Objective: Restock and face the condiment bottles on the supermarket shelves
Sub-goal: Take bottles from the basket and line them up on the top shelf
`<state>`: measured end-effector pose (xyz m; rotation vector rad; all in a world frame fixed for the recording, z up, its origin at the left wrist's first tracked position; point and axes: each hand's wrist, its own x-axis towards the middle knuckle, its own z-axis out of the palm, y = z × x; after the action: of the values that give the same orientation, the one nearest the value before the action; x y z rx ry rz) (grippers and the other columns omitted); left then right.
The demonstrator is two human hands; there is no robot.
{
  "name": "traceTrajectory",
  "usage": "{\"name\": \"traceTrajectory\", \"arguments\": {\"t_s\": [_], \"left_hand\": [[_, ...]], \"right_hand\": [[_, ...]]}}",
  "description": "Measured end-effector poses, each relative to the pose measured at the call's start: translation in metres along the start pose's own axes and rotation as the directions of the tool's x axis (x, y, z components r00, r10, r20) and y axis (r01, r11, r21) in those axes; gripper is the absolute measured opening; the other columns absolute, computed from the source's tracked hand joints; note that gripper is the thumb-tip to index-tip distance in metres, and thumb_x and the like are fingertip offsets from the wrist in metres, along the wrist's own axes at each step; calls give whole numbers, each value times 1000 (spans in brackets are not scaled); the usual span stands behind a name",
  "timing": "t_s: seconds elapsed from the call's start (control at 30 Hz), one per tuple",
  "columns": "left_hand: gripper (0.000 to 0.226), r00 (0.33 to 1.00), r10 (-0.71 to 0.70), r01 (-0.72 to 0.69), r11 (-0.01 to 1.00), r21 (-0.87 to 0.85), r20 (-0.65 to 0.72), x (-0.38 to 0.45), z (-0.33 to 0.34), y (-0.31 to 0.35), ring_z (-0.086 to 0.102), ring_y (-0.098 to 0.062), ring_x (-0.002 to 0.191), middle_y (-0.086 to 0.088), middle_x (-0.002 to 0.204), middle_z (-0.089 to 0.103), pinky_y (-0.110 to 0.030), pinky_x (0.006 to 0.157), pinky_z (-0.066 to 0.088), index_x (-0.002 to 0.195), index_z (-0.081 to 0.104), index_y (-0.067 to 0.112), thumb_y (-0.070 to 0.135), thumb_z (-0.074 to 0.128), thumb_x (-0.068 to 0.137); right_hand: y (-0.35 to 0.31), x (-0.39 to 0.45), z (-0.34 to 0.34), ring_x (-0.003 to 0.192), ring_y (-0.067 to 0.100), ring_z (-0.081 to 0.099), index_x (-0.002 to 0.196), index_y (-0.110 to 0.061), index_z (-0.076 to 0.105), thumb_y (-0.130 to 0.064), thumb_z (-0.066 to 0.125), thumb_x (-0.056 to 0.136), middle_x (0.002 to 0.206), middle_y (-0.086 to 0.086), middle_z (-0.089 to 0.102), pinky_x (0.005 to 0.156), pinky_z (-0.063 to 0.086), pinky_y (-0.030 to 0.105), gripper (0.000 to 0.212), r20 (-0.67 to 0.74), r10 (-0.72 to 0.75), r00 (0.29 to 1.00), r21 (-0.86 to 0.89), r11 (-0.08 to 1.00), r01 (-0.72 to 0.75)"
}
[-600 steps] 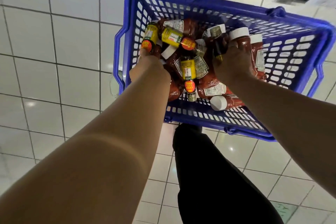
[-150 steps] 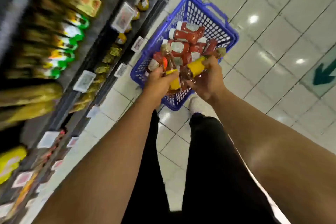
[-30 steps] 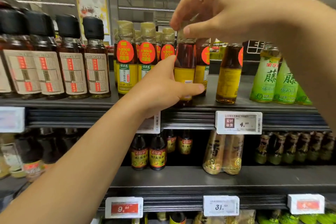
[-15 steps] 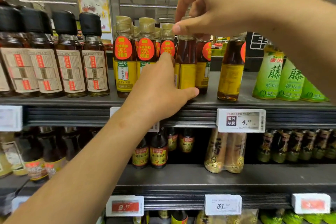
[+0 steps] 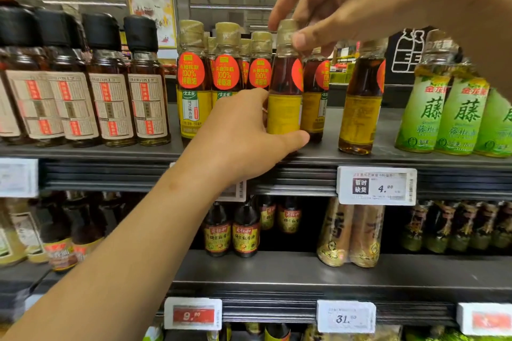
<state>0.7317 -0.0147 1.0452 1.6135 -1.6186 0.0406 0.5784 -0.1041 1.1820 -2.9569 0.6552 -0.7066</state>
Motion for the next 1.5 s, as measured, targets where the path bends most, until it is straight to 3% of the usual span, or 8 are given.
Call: {"name": "traceTrajectory", "arguments": {"t_s": [0.13,0.4,0.63,0.73,0.83,1.03,1.33,1.5], "left_hand": [[42,997,23,-17,996,83,-77,-2,3,2,61,4,73,19,81,66,-11,54,38,94,65,34,68,78,71],[69,996,-7,16,995,98,-91,-2,4,2,66,-7,95,18,97,61,-28,81,56,133,57,25,59,80,77],[33,972,46,-5,985,175,-232,-13,-18,3,64,6,75,18,78,67,-9,68,47,101,69,32,53,80,79],[20,872,102,-9,982,191,-479,-13,-45,0,58,9,61,15,57,59,-6,60,36,76,65,28,43,78,78],[29,797,77,27,986,162,-600,-9,-60,-12,57,-7,73,9,77,59,-14,64,37,91,58,26,42,78,77],[88,854,-1,117,974,191,-521,-9,-51,-31,56,-23,117,-2,128,53,-34,98,49,140,46,20,50,88,68],[72,880,13,96,974,203,-476,-13,-47,-35,60,-21,113,1,122,61,-39,96,52,132,53,22,45,88,73],[62,858,66,84,961,265,-510,-18,-46,-33,53,-21,114,-4,122,58,-21,87,33,130,53,18,39,82,79]], "right_hand": [[-2,3,1,66,9,72,129,-24,61,-60,63,73,86,0,69,50,52,15,67,-22,-1,1000,-96,995,-1],[-2,3,9,56,0,64,126,-20,64,-75,51,80,71,-8,69,54,41,22,72,-111,-20,994,-342,940,-20],[-1,-2,11,72,-1,62,124,-20,66,-72,62,79,81,-6,71,63,45,23,69,-155,-80,985,-379,925,15],[-1,0,14,73,-4,60,125,-21,65,-68,63,82,79,-11,69,62,40,19,64,-170,-88,982,-382,924,16],[1,5,18,71,-6,56,127,-21,65,-67,65,83,75,-17,63,61,36,18,63,-196,-78,978,-382,924,-2],[1,14,24,71,-10,55,127,-24,66,-60,71,84,73,-18,65,60,33,16,56,-203,-71,977,-353,936,-6],[-10,19,33,70,-8,51,110,-23,70,-60,68,88,73,-14,62,60,32,18,43,-198,-75,977,-376,927,-5],[-12,5,16,77,-9,58,131,-26,62,-70,62,86,88,-15,70,67,43,23,62,-185,-30,982,-363,931,-41]]}}
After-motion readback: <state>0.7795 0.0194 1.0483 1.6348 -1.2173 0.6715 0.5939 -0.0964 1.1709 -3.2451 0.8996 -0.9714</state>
